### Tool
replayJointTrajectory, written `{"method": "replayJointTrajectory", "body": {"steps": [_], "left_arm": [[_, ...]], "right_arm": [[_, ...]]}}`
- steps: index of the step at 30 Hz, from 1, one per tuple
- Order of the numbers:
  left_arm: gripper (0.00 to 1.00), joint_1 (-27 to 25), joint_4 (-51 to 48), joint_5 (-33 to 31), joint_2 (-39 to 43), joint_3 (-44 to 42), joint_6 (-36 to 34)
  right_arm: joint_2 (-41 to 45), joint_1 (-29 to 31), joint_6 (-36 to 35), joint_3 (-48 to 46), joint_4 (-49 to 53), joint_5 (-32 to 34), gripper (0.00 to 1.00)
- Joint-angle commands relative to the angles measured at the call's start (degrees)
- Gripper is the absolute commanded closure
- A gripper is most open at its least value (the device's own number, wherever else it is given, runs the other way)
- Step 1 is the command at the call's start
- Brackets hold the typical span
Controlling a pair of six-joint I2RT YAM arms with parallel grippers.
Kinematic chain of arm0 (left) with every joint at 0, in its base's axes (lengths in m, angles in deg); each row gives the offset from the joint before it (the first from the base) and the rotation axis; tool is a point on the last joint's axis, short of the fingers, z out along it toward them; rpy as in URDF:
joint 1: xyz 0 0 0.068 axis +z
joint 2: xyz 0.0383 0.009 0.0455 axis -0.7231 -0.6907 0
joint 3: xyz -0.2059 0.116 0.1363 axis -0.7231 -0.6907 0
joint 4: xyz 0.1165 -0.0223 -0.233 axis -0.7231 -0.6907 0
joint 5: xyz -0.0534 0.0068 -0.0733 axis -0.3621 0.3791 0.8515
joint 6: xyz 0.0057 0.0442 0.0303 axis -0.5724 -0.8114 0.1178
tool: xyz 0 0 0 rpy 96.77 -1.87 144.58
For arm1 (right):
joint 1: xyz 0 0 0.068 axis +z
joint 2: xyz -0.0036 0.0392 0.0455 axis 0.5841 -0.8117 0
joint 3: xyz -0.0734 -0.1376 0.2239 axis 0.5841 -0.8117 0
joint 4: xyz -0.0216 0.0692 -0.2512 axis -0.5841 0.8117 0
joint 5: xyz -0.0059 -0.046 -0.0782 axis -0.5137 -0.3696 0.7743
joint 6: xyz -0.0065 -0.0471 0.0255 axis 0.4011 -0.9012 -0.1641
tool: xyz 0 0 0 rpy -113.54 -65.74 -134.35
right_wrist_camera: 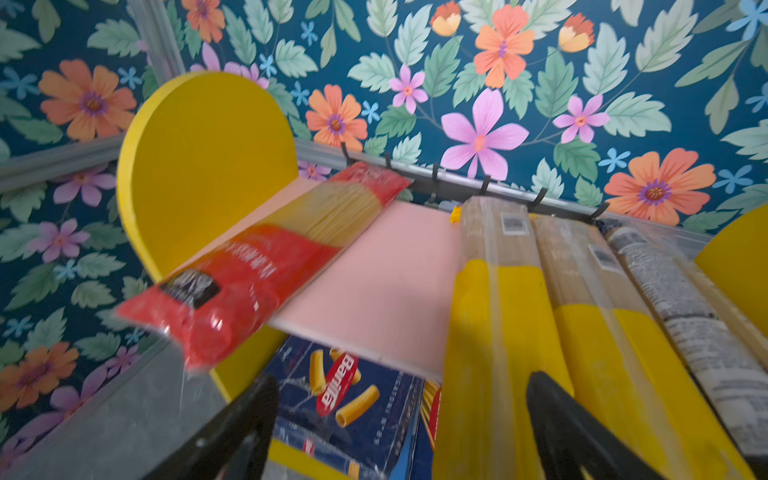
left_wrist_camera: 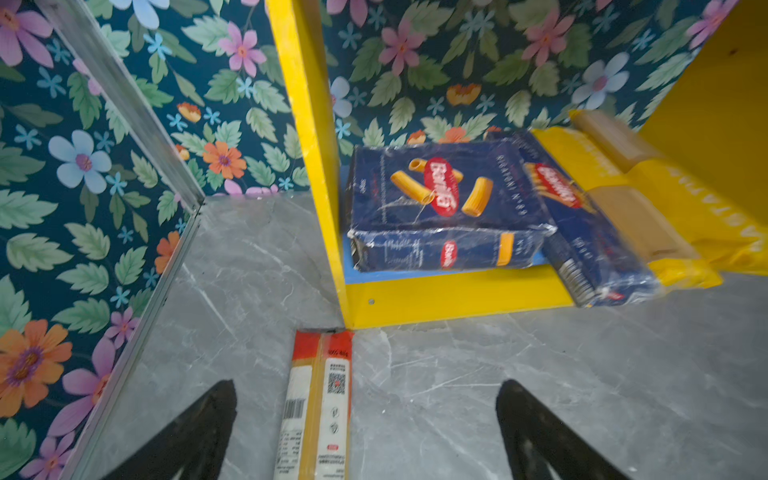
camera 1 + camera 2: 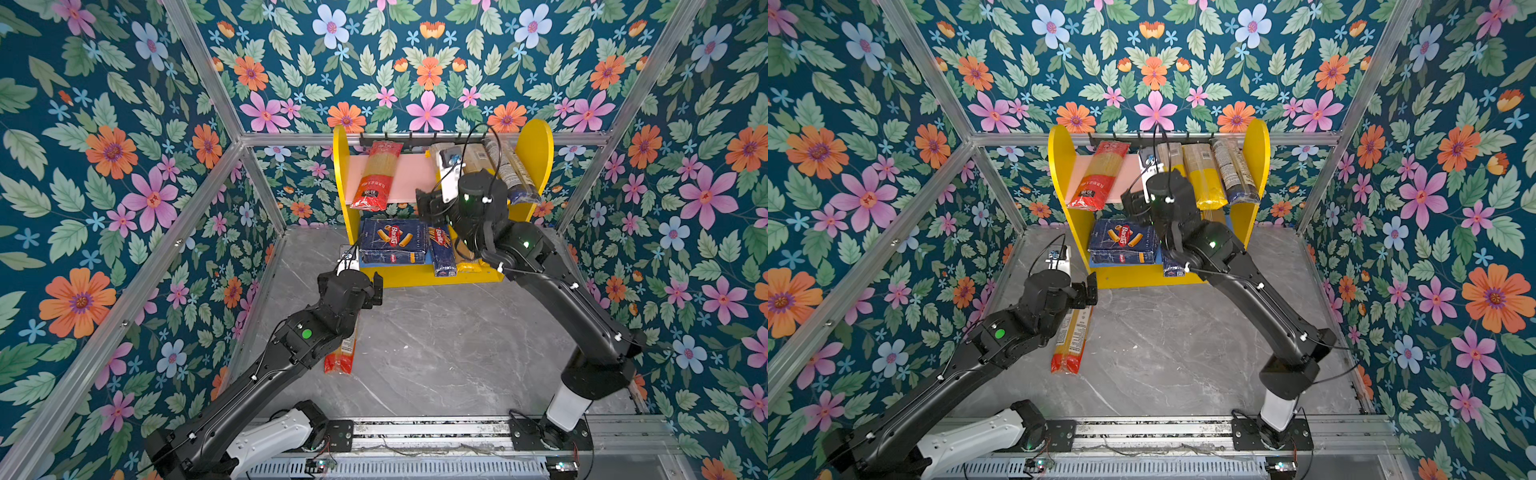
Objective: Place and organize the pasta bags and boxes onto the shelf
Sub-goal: 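Release the yellow bag beside the other yellow bags and withdraw the right gripper, then grasp the red-labeled spaghetti bag on the table with the left gripper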
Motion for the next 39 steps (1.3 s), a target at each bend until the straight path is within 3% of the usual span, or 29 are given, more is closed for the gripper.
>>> {"method": "replayJointTrajectory", "body": {"steps": [1,7,14,20,30,39], "left_arm": [[0.00,1.93,-3.93,1.07,0.23,-1.68,4.16],[0.00,5.02,-5.34,5.13,1.62,-8.21,9.97],[0.00,6.35,-4.45,7.91,2.77,-18.90,18.59],[0.00,6.44,-2.58,9.78,4.02,-26.27,24.62],[0.00,6.44,-1.08,9.38,3.81,-32.99,32.52],[0.00,7.70,5.77,8.76,-3.13,-37.69,35.32]], "right_arm": [[6.79,4.83,0.84,-9.31,-3.47,5.87,0.01],[19.18,11.68,9.31,-25.46,-0.81,8.46,0.01],[32.40,12.02,20.04,-41.39,2.54,3.19,0.01],[39.19,12.93,24.72,-50.12,4.03,0.31,0.01],[44.96,12.92,26.41,-56.24,4.00,-2.16,0.01],[46.43,12.85,25.93,-58.40,3.96,-1.99,0.01]]}}
